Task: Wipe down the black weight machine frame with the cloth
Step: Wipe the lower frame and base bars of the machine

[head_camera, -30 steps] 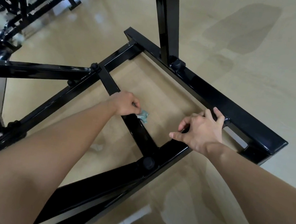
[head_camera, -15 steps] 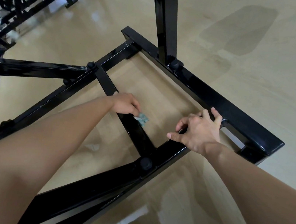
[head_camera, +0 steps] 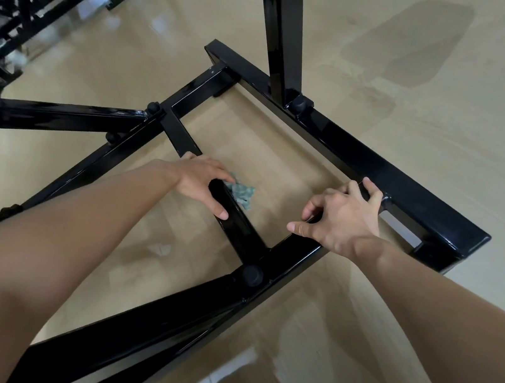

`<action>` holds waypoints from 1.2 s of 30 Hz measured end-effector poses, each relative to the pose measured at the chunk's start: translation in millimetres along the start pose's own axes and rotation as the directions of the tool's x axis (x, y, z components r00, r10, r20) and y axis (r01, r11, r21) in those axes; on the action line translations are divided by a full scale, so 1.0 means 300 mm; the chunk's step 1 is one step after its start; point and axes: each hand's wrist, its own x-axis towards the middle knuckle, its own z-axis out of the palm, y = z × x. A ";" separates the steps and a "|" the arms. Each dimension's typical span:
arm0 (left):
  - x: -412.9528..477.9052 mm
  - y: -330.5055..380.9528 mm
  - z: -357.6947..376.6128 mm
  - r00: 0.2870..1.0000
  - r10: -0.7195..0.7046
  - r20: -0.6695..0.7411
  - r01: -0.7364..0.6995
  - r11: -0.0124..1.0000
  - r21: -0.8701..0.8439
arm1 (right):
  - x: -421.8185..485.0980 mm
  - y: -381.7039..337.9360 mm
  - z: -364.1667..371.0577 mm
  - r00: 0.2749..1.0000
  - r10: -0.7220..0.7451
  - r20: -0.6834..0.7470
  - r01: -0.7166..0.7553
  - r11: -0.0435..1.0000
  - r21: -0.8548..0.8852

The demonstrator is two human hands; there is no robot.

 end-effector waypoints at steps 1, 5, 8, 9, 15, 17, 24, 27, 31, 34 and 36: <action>0.002 -0.005 0.003 1.000 -0.004 -0.011 0.004 1.000 0.006 | 0.001 0.001 0.001 1.000 0.001 0.000 -0.001 1.000 0.000; -0.006 -0.011 0.018 0.998 -0.003 -0.061 0.000 0.999 -0.051 | 0.001 0.000 0.002 1.000 -0.001 0.003 0.001 1.000 -0.001; -0.033 0.007 0.048 0.994 0.040 -0.104 -0.046 0.997 -0.062 | 0.001 -0.001 0.000 1.000 0.000 0.002 0.000 1.000 0.001; -0.041 0.021 0.059 0.991 0.073 -0.116 -0.080 0.996 -0.050 | 0.001 -0.001 -0.001 1.000 -0.002 0.003 0.002 1.000 -0.004; -0.058 0.117 0.108 0.955 0.262 -0.139 -0.246 0.962 0.119 | 0.003 -0.001 -0.001 1.000 -0.010 0.009 0.011 1.000 -0.018; -0.059 0.095 0.100 0.957 0.252 -0.146 -0.231 0.962 0.145 | 0.003 0.001 0.001 1.000 -0.011 0.009 0.012 1.000 -0.025; -0.087 0.051 0.085 0.963 0.158 -0.218 -0.132 0.983 0.126 | 0.006 0.005 0.004 1.000 -0.008 0.022 0.009 0.999 -0.038; -0.105 0.118 0.116 0.932 0.290 -0.219 -0.239 0.942 0.234 | 0.006 0.002 0.003 1.000 -0.007 0.025 0.008 0.999 -0.048; -0.134 0.149 0.150 0.881 0.396 -0.259 -0.309 0.896 0.319 | 0.004 -0.003 0.001 0.999 -0.006 0.032 0.008 0.999 -0.054; -0.135 0.108 0.162 0.838 0.424 -0.343 -0.352 0.901 0.254 | 0.001 -0.001 0.001 0.999 -0.004 0.037 0.006 0.999 -0.051; -0.122 0.066 0.183 0.767 0.409 -0.495 -0.352 0.913 0.208 | -0.001 0.001 0.002 0.999 -0.007 0.031 0.009 0.999 -0.050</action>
